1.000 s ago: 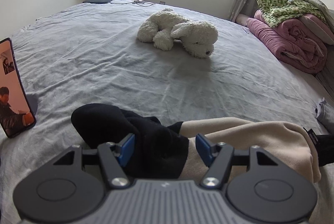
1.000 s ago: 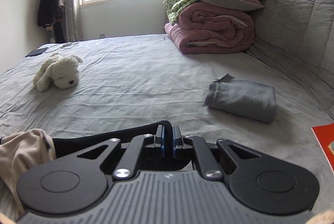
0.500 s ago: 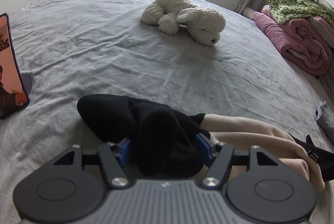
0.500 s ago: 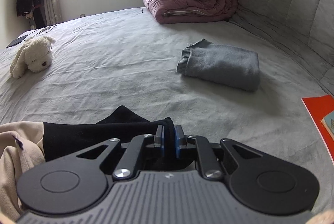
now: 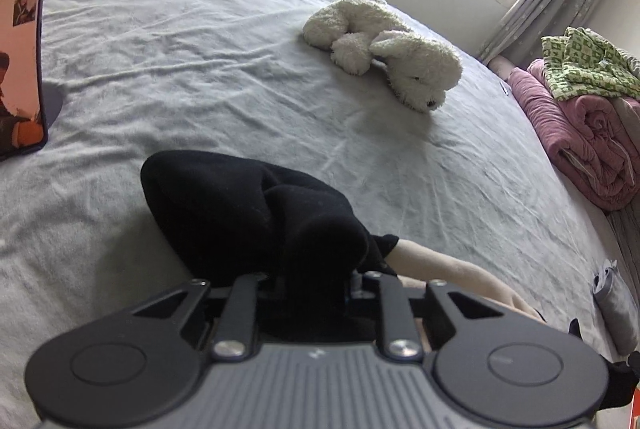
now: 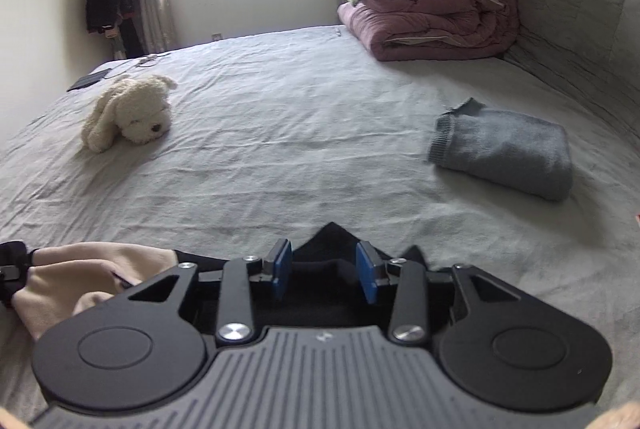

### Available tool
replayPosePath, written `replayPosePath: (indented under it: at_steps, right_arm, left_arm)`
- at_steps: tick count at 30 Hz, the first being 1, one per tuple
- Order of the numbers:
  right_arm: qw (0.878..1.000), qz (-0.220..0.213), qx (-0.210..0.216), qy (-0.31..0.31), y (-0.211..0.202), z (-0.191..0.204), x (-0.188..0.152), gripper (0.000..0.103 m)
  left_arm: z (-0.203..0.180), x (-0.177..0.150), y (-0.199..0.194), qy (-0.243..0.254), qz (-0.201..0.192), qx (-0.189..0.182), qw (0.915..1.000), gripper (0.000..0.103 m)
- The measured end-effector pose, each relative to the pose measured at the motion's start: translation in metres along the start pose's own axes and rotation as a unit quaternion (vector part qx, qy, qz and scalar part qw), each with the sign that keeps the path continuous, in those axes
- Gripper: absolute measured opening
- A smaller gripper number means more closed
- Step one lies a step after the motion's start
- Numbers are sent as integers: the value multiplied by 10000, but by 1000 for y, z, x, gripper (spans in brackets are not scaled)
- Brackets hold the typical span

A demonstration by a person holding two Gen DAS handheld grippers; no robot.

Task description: Fold clothes

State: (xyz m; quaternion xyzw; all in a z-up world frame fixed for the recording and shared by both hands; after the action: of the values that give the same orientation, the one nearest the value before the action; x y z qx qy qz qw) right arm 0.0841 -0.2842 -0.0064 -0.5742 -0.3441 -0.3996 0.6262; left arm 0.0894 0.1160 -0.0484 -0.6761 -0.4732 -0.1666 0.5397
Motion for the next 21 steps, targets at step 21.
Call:
replayPosePath:
  at_steps: [21]
  right_arm:
    - [9737,813,2103,338,15,80,-26,43]
  left_arm:
    - [-98,66,-58,614,-1189,-833,9875,15]
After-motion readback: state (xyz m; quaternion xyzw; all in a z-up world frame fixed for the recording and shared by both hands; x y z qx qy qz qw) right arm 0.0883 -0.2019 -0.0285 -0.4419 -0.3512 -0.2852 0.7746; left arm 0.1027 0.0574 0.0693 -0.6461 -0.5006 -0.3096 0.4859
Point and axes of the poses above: each gripper's, at about its wrist camera, not at the fingertips, and y roughly the way its jaws point, z to its left, x to its top, the point moved 6 cm from there along y, roughly the way its jaws point, and after that the axes turned 10 degrees about -z, right-handed, at the moved point
